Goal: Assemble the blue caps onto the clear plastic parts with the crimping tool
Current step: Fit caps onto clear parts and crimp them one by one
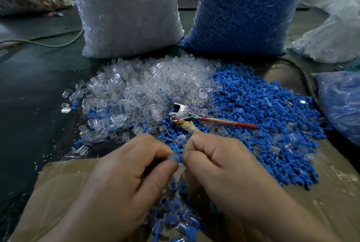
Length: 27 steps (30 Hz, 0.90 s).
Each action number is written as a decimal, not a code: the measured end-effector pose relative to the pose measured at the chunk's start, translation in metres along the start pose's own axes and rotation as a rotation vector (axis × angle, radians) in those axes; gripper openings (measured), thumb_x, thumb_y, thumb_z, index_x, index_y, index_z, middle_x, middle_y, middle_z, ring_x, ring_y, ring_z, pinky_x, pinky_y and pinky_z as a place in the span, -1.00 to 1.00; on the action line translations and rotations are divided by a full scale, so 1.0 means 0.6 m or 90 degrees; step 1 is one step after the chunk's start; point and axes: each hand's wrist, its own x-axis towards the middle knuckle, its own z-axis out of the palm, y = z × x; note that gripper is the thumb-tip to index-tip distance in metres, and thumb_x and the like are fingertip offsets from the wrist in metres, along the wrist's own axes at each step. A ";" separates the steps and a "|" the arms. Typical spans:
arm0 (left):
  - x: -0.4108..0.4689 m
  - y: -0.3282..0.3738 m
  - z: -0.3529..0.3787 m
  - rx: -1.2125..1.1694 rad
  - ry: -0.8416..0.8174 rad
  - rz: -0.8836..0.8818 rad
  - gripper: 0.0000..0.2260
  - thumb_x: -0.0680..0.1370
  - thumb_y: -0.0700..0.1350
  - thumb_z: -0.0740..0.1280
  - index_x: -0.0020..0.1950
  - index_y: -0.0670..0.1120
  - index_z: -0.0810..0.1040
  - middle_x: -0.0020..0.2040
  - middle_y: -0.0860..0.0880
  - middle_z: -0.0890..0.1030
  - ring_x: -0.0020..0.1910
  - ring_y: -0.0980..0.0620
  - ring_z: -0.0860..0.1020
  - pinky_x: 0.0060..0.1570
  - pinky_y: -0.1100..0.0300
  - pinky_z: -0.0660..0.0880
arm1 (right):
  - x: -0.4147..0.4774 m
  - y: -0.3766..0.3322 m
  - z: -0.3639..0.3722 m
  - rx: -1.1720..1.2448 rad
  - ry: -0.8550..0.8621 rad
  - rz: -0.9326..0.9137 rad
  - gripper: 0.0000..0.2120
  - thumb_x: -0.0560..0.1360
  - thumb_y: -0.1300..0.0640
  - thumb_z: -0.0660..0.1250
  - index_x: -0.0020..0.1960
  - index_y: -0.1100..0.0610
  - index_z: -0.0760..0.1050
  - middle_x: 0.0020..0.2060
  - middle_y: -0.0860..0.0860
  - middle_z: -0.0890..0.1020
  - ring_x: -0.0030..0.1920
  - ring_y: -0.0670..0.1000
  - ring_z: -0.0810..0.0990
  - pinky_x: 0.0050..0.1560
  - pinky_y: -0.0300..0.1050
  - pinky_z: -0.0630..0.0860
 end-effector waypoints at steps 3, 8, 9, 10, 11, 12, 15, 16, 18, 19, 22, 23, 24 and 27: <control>0.001 -0.015 -0.003 0.049 -0.027 -0.026 -0.76 0.48 0.17 0.26 -0.04 0.12 0.65 -0.16 0.26 0.58 -0.17 0.27 0.57 -0.16 0.41 0.46 | -0.001 0.003 -0.001 -0.238 0.017 -0.086 -0.85 0.55 -0.13 0.11 -0.02 -0.11 0.38 -0.17 -0.16 0.52 -0.18 -0.16 0.47 -0.14 -0.03 0.48; -0.002 -0.005 -0.001 0.045 -0.074 0.010 -0.73 0.45 0.21 0.24 0.03 0.20 0.65 -0.14 0.28 0.60 -0.16 0.25 0.61 -0.20 0.12 0.60 | 0.001 -0.002 0.011 -0.387 -0.063 -0.133 -0.81 0.56 -0.12 0.05 0.02 -0.06 0.36 0.00 -0.10 0.54 -0.05 0.03 0.48 -0.32 -0.07 0.18; -0.002 -0.004 -0.002 0.047 -0.094 0.021 -0.76 0.46 0.19 0.26 -0.01 0.18 0.65 -0.15 0.27 0.61 -0.18 0.24 0.61 -0.22 0.13 0.60 | -0.001 -0.003 0.009 -0.382 -0.072 -0.130 -0.83 0.55 -0.12 0.05 -0.03 -0.06 0.33 0.00 -0.10 0.55 -0.03 0.04 0.50 -0.29 -0.04 0.19; -0.001 -0.004 -0.002 0.056 -0.099 0.045 -0.78 0.46 0.18 0.27 -0.07 0.15 0.64 -0.17 0.25 0.60 -0.20 0.23 0.60 -0.26 0.14 0.60 | -0.002 -0.004 0.006 -0.374 -0.083 -0.127 -0.86 0.54 -0.12 0.06 -0.07 -0.08 0.29 -0.02 -0.11 0.55 -0.04 0.04 0.50 -0.26 -0.02 0.19; -0.001 -0.003 -0.002 0.064 -0.109 0.055 -0.80 0.46 0.17 0.28 -0.11 0.13 0.64 -0.19 0.23 0.60 -0.23 0.21 0.60 -0.29 0.14 0.59 | -0.003 -0.005 0.003 -0.369 -0.098 -0.126 -0.87 0.53 -0.12 0.07 -0.10 -0.09 0.26 -0.08 -0.12 0.53 -0.08 0.03 0.47 -0.25 -0.02 0.19; 0.000 -0.003 -0.002 0.068 -0.116 0.064 -0.81 0.46 0.17 0.29 -0.13 0.12 0.64 -0.20 0.22 0.59 -0.24 0.20 0.60 -0.31 0.15 0.59 | -0.004 -0.005 0.001 -0.367 -0.114 -0.124 -0.85 0.52 -0.12 0.08 -0.13 -0.08 0.25 -0.14 -0.14 0.49 -0.13 0.01 0.43 -0.27 -0.04 0.20; 0.000 -0.003 -0.002 0.078 -0.120 0.075 -0.84 0.46 0.16 0.31 -0.13 0.13 0.62 -0.21 0.22 0.54 -0.24 0.23 0.56 -0.32 0.17 0.57 | -0.002 -0.003 -0.001 -0.392 -0.150 -0.127 -0.75 0.50 -0.14 0.08 -0.27 -0.03 0.24 -0.29 -0.12 0.43 -0.24 -0.05 0.39 -0.32 -0.10 0.22; -0.002 -0.004 -0.002 0.076 -0.101 0.059 -0.83 0.46 0.18 0.30 -0.12 0.15 0.61 -0.20 0.24 0.54 -0.24 0.27 0.55 -0.31 0.19 0.56 | -0.001 0.000 -0.001 -0.388 -0.144 -0.129 -0.74 0.49 -0.15 0.07 -0.29 -0.03 0.25 -0.31 -0.11 0.43 -0.26 -0.07 0.40 -0.32 -0.10 0.27; -0.001 -0.012 -0.002 0.092 -0.001 -0.008 -0.78 0.50 0.26 0.26 -0.06 0.18 0.60 -0.19 0.27 0.53 -0.23 0.30 0.54 -0.32 0.22 0.51 | 0.001 0.008 -0.001 -0.364 -0.103 -0.112 -0.76 0.49 -0.15 0.04 -0.24 -0.05 0.32 -0.29 -0.12 0.47 -0.26 -0.10 0.44 -0.23 -0.06 0.44; 0.000 -0.018 -0.003 0.117 0.059 -0.046 -0.75 0.53 0.31 0.24 -0.01 0.20 0.59 -0.18 0.29 0.52 -0.22 0.30 0.53 -0.30 0.22 0.48 | 0.002 0.012 0.000 -0.365 -0.072 -0.100 -0.75 0.51 -0.16 0.02 -0.18 -0.05 0.36 -0.25 -0.12 0.49 -0.25 -0.11 0.47 -0.19 -0.05 0.49; 0.006 -0.030 -0.001 0.197 0.089 -0.153 -0.48 0.42 0.40 0.10 0.22 0.20 0.55 -0.03 0.26 0.51 -0.13 0.16 0.55 -0.16 0.08 0.50 | 0.009 0.021 0.010 -0.416 0.037 -0.098 -0.73 0.57 -0.24 0.01 0.09 -0.12 0.33 -0.09 -0.14 0.51 -0.18 -0.05 0.51 -0.25 -0.04 0.43; 0.009 -0.030 0.002 0.243 0.050 -0.166 -0.42 0.41 0.41 0.06 0.27 0.19 0.55 0.04 0.21 0.53 -0.06 0.10 0.57 -0.09 0.06 0.53 | 0.012 0.023 0.014 -0.439 0.054 -0.095 -0.68 0.56 -0.28 0.02 0.20 -0.14 0.27 -0.01 -0.14 0.51 -0.14 -0.01 0.53 -0.27 -0.04 0.39; 0.011 -0.029 0.007 0.285 0.019 -0.164 -0.40 0.42 0.41 0.03 0.28 0.17 0.57 0.08 0.18 0.56 0.00 0.07 0.58 -0.04 0.06 0.53 | 0.017 0.026 0.020 -0.459 0.061 -0.090 -0.63 0.56 -0.30 0.03 0.27 -0.15 0.21 0.06 -0.14 0.50 -0.11 0.04 0.54 -0.31 -0.04 0.35; 0.016 -0.027 0.015 0.325 0.003 -0.146 -0.55 0.49 0.30 0.18 0.18 0.11 0.66 0.00 0.12 0.62 -0.03 0.02 0.61 -0.10 0.09 0.53 | 0.034 0.026 0.029 -0.491 0.078 -0.075 -0.60 0.55 -0.34 0.03 0.26 -0.14 0.20 0.11 -0.09 0.47 -0.15 0.10 0.50 -0.38 -0.05 0.22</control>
